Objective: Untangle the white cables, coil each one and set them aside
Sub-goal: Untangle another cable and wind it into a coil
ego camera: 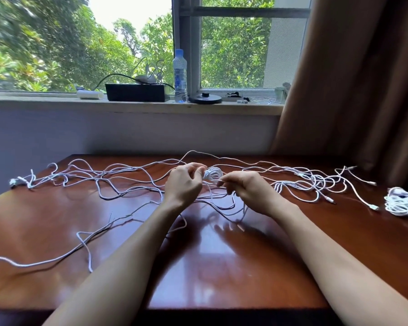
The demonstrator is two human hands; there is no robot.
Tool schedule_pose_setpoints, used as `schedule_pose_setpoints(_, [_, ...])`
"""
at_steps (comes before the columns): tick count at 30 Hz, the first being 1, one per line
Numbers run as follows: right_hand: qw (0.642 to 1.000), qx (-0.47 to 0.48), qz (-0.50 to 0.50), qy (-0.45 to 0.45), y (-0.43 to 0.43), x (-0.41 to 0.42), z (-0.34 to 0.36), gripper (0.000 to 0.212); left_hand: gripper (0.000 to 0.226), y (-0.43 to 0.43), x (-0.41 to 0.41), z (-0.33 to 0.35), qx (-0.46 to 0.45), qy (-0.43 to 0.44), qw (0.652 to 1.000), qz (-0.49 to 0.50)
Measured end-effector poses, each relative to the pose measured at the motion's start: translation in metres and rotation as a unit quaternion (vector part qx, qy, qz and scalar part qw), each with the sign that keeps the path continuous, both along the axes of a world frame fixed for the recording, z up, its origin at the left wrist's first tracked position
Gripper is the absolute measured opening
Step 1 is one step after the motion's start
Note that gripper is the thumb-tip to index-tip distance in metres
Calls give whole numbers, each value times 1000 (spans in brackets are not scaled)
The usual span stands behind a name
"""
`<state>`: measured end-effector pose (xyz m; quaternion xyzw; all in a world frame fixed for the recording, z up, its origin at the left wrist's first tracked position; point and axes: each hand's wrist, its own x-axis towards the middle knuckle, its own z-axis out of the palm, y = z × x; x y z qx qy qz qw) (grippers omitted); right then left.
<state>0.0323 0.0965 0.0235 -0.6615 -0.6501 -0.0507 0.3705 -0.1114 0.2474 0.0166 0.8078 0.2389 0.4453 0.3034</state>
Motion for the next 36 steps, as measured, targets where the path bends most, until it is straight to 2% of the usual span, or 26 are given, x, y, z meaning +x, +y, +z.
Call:
schedule_pose_setpoints(6, [993,84,-69,-51,-3,-2,6,31,29,0,4,-5,21,54,997,-54])
schedule_pose_setpoints(10, [987,124,-81,-60,-5,-1,8,19,19,-5,5,-4,46,52,989,-129])
schedule_pose_setpoints(13, [983,139,-110,-47,-5,1,8,11,22,-9,3,-3,46,56,981,-180])
schedule_pose_setpoints(16, [980,137,-147,-1,-6,3,10,6,23,-13,2,-3,11,68,975,-210])
schedule_pose_setpoints(24, [976,90,-197,20,-5,8,9,28,28,-19,-1,2,-58,61,969,-233])
schedule_pose_setpoints(31, [983,62,-170,43,-2,12,8,4,27,-23,1,4,-148,10,952,-267])
schedule_pose_setpoints(36, [990,24,-112,80,-3,11,6,24,26,-27,3,5,-208,-40,934,-287])
